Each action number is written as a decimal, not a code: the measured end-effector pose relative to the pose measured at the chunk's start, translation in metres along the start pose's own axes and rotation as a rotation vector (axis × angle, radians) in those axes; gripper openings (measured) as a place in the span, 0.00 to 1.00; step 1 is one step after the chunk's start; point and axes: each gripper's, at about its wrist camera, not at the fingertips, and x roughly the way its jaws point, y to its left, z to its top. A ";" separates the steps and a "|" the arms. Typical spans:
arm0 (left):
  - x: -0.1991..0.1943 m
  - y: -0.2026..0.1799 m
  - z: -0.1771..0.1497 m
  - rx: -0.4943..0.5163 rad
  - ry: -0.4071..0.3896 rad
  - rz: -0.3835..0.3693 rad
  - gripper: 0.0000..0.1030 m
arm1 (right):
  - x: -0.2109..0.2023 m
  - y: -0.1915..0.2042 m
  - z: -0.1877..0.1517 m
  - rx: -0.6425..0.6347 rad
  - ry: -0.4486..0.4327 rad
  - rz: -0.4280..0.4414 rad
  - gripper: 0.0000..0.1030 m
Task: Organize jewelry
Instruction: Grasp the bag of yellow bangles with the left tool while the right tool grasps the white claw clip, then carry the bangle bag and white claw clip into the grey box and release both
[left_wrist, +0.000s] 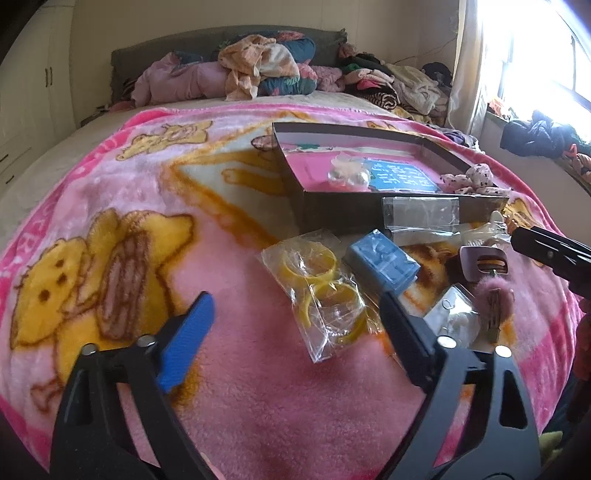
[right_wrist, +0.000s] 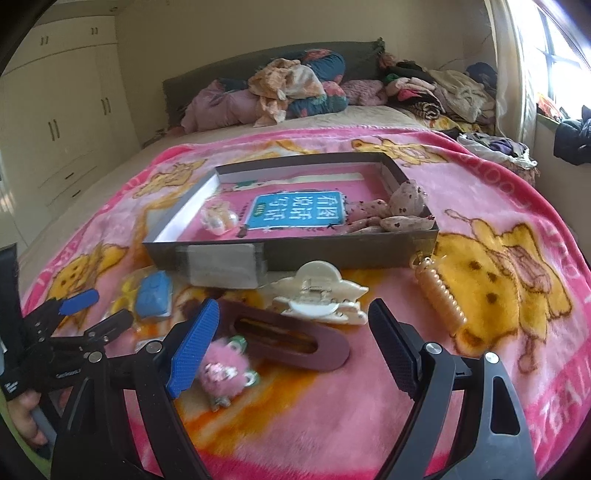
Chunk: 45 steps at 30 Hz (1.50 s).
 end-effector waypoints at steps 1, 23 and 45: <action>0.002 0.000 0.001 -0.006 0.006 -0.009 0.73 | 0.003 -0.002 0.001 0.011 0.004 -0.001 0.78; 0.011 -0.001 0.007 -0.055 0.052 -0.098 0.14 | 0.041 -0.022 0.005 0.111 0.083 0.023 0.64; -0.035 -0.019 0.031 0.002 -0.045 -0.138 0.09 | -0.023 -0.032 0.003 0.118 -0.046 0.036 0.64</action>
